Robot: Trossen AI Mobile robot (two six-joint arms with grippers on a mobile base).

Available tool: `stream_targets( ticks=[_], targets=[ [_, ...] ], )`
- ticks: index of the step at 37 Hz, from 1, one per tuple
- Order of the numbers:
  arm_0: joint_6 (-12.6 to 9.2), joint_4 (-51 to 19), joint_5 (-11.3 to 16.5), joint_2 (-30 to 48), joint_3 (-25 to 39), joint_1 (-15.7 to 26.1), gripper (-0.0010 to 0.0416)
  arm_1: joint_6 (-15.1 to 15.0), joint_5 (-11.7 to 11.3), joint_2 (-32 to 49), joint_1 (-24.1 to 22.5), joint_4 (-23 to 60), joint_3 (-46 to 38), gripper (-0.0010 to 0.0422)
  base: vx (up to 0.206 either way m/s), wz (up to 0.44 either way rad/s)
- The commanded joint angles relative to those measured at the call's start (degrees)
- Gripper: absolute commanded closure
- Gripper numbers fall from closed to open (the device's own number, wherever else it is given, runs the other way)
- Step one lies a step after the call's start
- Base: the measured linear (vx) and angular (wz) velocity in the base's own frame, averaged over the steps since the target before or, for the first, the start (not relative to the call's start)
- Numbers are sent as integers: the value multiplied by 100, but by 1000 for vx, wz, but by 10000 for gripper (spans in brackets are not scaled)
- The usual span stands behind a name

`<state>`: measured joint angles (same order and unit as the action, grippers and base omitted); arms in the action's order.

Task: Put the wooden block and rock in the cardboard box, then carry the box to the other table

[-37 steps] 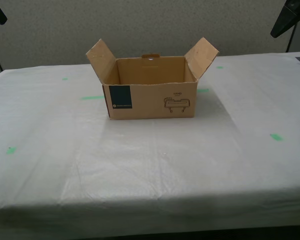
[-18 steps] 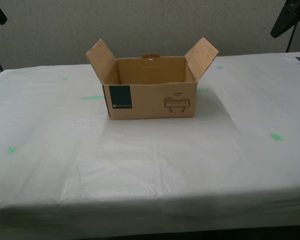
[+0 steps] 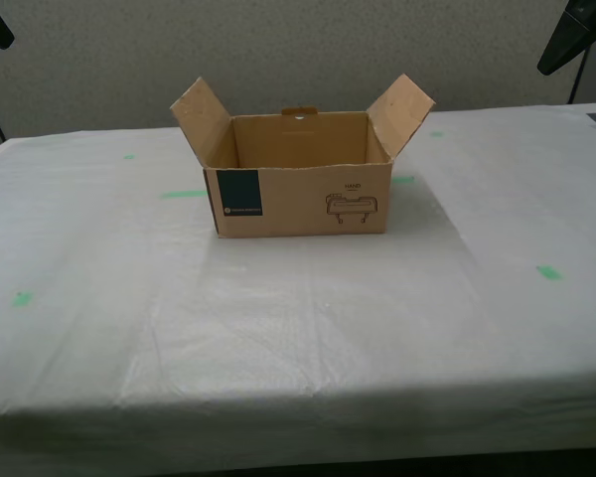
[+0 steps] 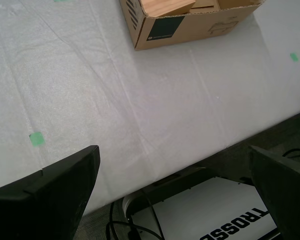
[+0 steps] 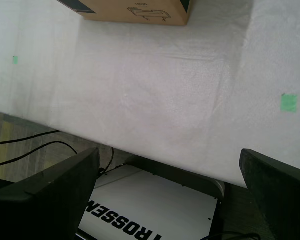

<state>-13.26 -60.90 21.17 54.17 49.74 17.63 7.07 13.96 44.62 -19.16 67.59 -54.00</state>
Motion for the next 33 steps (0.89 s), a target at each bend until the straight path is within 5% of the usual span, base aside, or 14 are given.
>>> stream_targets(
  ticks=[1, 33],
  targets=[
    [-7, 4, -4, 0, 4, 0, 16, -2, -2, 0, 0, 4, -7, 14, 0, 0],
    [-7, 4, -4, 0, 4, 0, 16, -2, -2, 0, 0, 4, -7, 14, 0, 0]
  ],
)
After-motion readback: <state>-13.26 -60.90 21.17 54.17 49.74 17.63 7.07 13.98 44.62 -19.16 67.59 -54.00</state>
